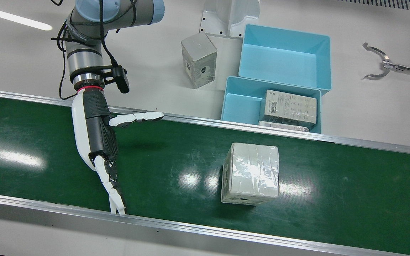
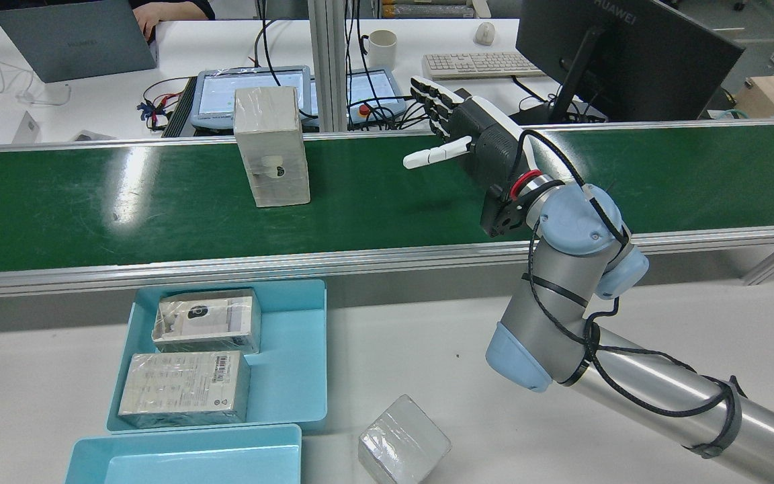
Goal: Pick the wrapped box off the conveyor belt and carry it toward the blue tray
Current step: 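Move the right hand along the belt toward the white wrapped box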
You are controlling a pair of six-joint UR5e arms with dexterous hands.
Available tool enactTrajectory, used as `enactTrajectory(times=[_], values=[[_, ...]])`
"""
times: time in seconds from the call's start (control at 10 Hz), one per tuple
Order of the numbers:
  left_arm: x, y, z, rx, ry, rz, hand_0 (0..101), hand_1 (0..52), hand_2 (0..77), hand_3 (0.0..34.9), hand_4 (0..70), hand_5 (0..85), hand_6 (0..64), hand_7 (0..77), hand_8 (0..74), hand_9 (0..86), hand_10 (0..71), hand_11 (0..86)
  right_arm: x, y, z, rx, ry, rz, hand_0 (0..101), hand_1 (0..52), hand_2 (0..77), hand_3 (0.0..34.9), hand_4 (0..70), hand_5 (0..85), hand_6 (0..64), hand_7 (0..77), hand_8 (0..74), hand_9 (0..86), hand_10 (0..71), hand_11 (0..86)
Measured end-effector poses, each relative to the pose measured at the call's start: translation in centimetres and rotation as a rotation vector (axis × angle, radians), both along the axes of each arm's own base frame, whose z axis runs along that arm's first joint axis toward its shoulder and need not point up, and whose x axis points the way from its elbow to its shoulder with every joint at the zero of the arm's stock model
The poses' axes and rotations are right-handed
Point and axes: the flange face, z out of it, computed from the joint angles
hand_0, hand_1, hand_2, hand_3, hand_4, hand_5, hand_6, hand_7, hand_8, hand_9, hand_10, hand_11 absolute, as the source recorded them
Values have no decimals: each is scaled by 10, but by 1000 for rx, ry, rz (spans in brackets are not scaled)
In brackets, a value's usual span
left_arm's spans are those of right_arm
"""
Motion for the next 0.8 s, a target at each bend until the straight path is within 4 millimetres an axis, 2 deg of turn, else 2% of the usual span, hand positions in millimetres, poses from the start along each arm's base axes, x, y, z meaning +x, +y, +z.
enactTrajectory(times=[0.4,0.6,0.8], values=[[0,0,0,0,0,0,0,0,5,0,0,11,0,5,0,0,0,0,-9,-5,-2,6,-5,-3,480,136,104,91,33,93,0,27,16,16,0,11],[0,0,0,0,0,0,0,0,5,0,0,11,0,0,0,0,0,0,-13,-5,-5,6,-7,-1,480,153,98,91,33,93,0,27,16,16,0,11],[0,0,0,0,0,0,0,0,5,0,0,11,0,0,0,0,5,0,-17,-6,-9,7,-10,0,480,142,114,80,33,93,0,27,16,16,0,11]])
